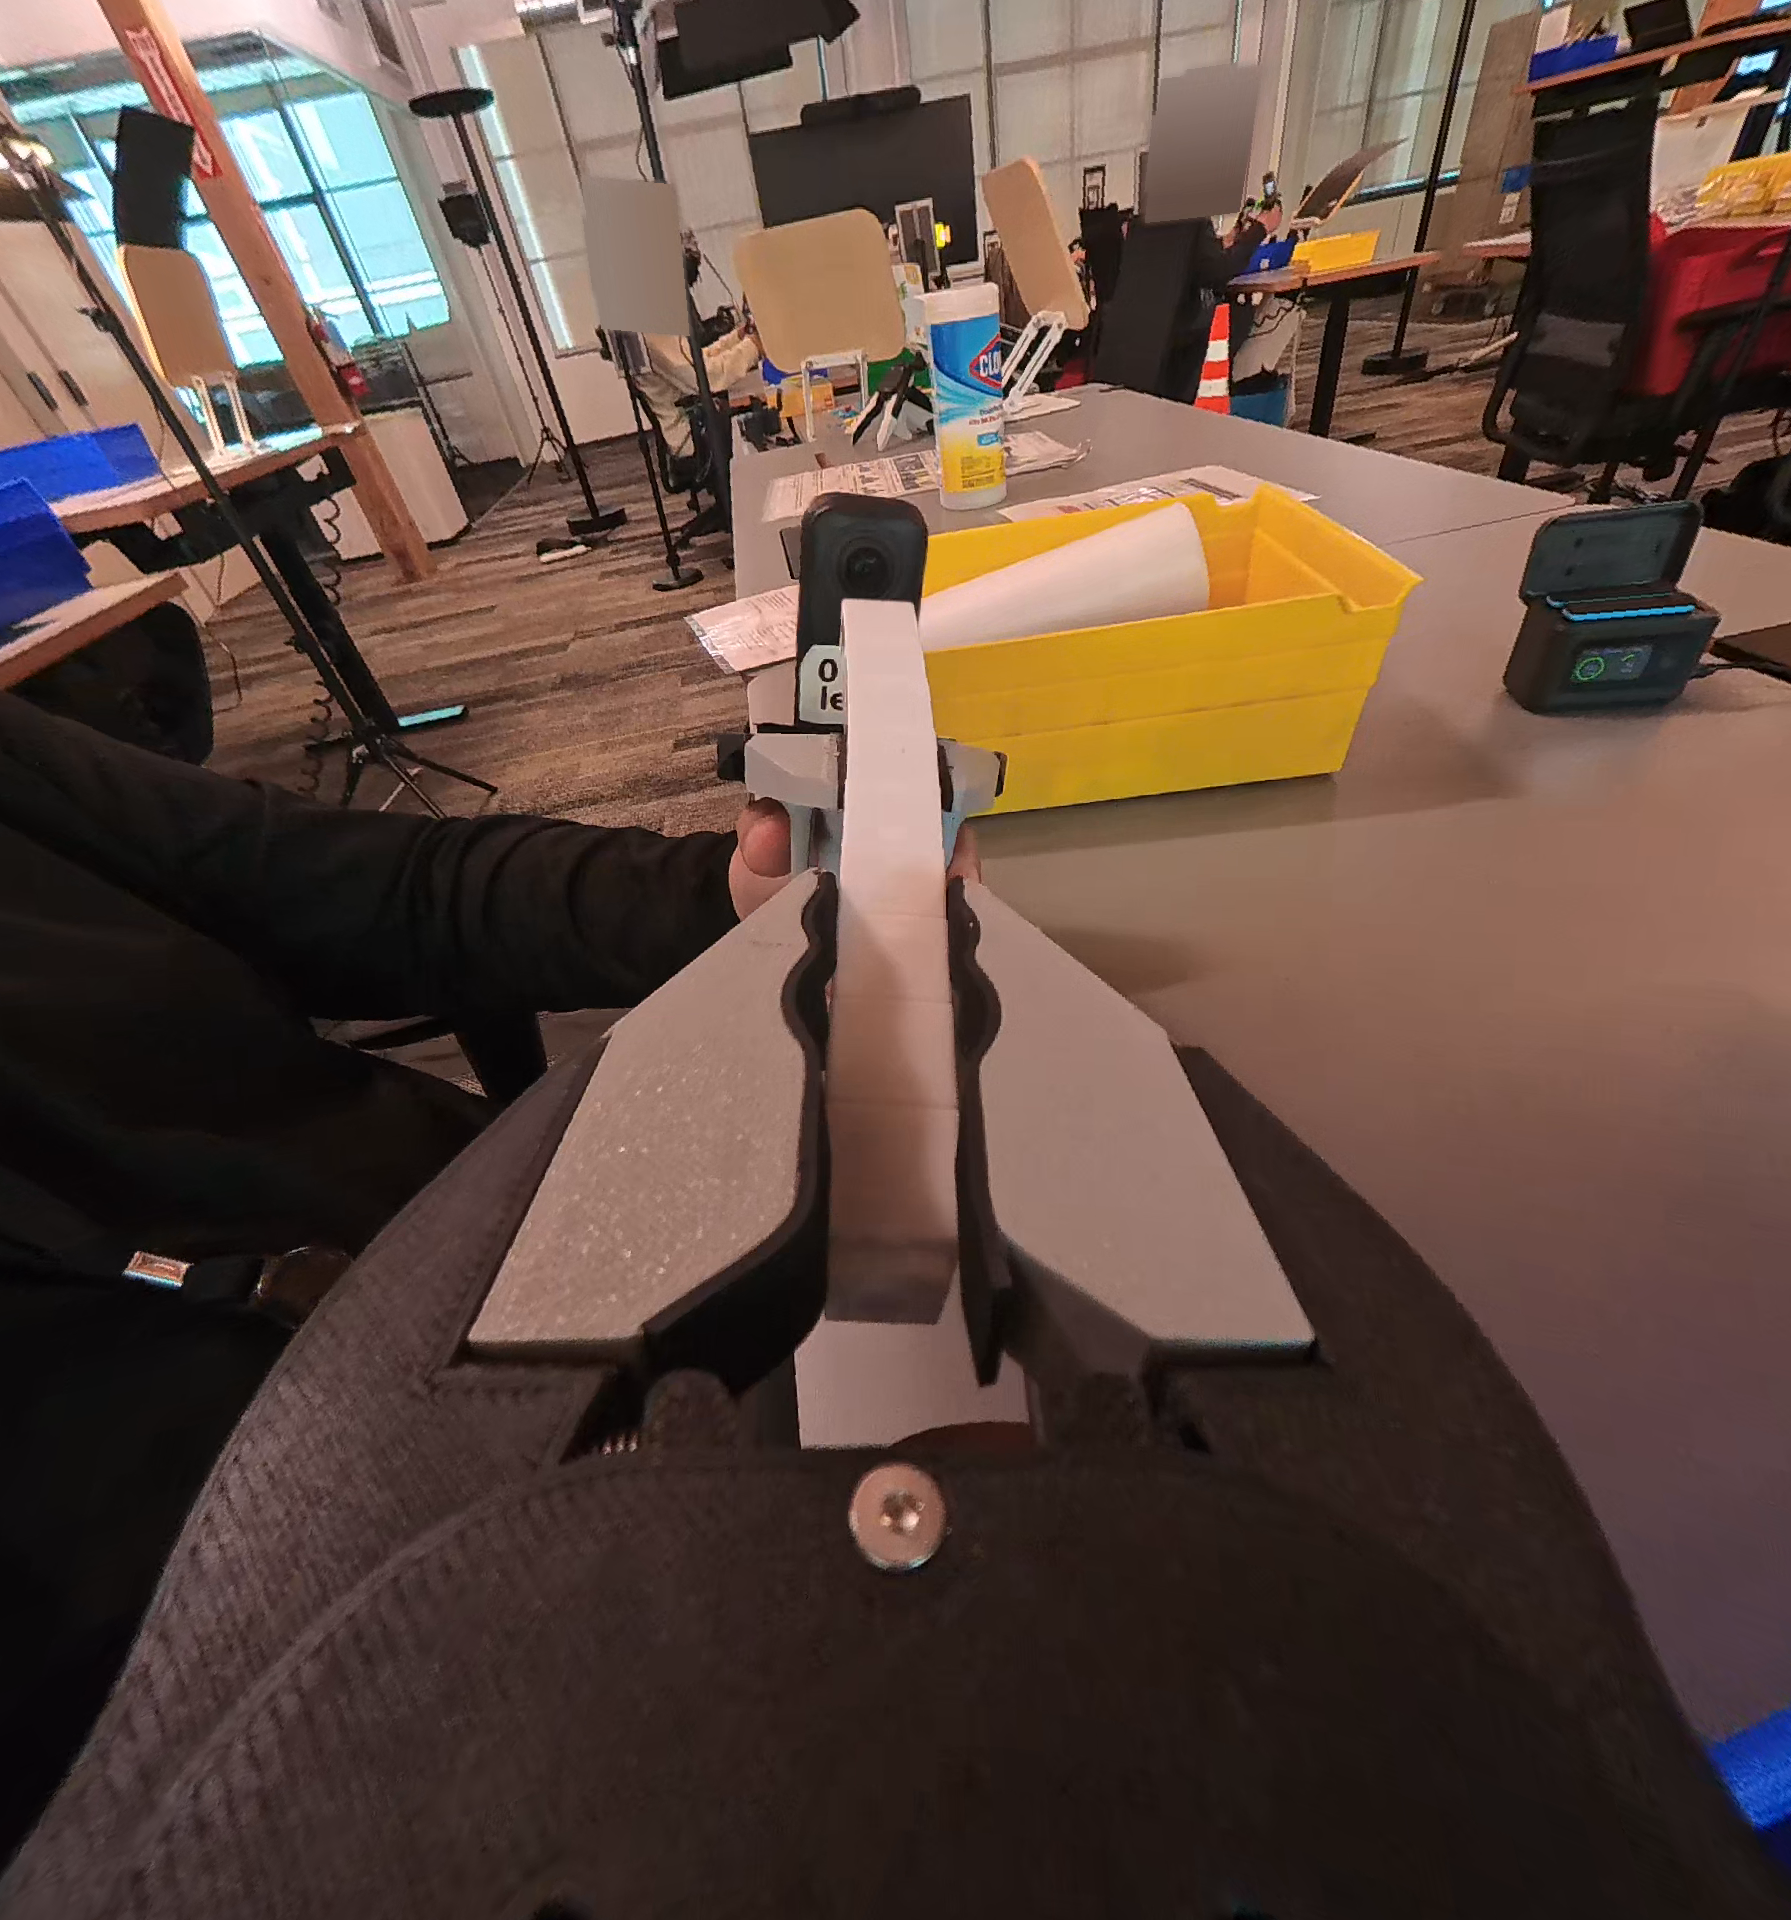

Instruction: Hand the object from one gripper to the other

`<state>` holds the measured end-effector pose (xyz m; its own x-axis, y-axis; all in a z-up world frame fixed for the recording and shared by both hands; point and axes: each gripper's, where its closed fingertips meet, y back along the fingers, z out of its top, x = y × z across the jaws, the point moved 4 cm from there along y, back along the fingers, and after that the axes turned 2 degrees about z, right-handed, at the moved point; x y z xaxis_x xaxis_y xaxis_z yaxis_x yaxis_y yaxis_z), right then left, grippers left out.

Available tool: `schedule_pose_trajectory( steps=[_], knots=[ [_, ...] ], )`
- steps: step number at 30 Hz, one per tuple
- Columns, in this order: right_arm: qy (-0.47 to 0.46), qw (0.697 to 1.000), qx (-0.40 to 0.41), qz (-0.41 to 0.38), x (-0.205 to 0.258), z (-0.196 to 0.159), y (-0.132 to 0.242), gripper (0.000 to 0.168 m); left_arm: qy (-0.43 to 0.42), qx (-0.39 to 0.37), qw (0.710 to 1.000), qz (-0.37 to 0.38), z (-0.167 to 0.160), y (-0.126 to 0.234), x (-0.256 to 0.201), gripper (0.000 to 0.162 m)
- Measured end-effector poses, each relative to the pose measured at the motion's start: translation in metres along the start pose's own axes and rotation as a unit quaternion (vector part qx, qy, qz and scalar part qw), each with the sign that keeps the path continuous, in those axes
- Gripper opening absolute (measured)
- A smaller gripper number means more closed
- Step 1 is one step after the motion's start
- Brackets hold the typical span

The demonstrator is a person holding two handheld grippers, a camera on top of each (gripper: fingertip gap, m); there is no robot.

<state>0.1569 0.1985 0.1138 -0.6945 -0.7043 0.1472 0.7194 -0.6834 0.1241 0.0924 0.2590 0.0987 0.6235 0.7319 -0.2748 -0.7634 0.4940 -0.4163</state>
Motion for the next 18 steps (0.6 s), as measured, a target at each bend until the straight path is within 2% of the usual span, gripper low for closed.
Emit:
schedule_pose_trajectory(
  steps=[5, 12, 14, 18],
  knots=[
    [-0.005, 1.0, -0.006, -0.001, 0.0, 0.002, 0.001, 0.019, -0.037, 0.002, 0.999, 0.006, 0.001, -0.001, -0.003, 0.02],
    [-0.001, 0.999, 0.039, -0.015, 0.0, -0.009, -0.006, 0.028, -0.049, 0.036, 0.998, 0.012, -0.011, -0.007, -0.004, 0.02],
    [0.012, 0.997, 0.075, -0.025, -0.002, -0.019, -0.012, 0.024, -0.051, 0.036, 0.998, 0.018, -0.011, -0.006, -0.002, 0.02],
    [-0.003, 0.997, 0.07, -0.014, -0.003, -0.017, -0.015, 0.019, -0.035, 0.031, 0.999, 0.026, -0.008, -0.004, 0.003, 0.023]
  ],
)
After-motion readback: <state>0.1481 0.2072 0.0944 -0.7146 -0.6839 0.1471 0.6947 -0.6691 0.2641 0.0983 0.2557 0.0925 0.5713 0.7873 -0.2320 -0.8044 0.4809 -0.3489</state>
